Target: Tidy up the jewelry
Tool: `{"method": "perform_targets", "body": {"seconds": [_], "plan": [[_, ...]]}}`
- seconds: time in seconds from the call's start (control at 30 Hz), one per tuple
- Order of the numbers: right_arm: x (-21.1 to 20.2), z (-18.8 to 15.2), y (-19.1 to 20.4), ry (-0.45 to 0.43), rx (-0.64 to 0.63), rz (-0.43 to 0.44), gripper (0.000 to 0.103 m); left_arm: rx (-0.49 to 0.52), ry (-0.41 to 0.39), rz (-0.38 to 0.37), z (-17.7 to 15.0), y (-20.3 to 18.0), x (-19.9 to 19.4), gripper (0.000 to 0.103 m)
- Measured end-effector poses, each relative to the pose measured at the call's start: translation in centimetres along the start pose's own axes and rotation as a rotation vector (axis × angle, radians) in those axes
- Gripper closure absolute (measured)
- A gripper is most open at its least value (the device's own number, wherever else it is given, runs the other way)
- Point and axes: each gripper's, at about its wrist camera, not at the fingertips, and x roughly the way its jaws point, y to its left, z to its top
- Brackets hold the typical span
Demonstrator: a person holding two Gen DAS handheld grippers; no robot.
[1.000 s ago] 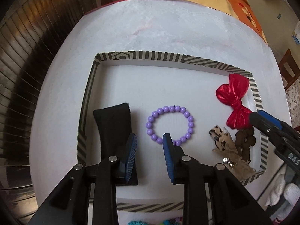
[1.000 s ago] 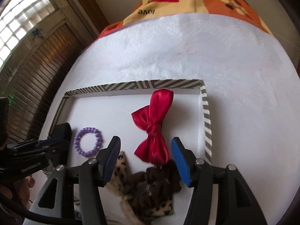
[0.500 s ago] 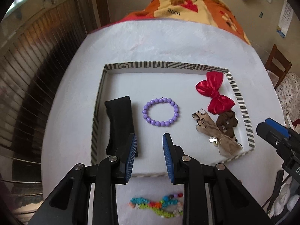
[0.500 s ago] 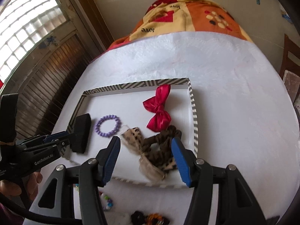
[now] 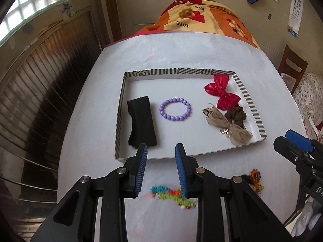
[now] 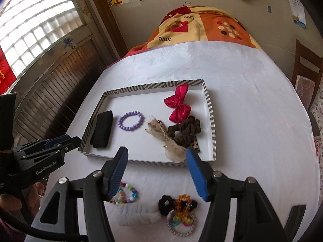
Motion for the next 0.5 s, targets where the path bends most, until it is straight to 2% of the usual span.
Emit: {"method": "perform_targets", "body": {"seconds": [0.5], "plan": [[-2.5, -3.1, 1.6, -0.016, 0.003, -0.015, 0.036, 0.002, -0.003, 0.006, -2.9, 0.6, -1.6, 0.095]]}}
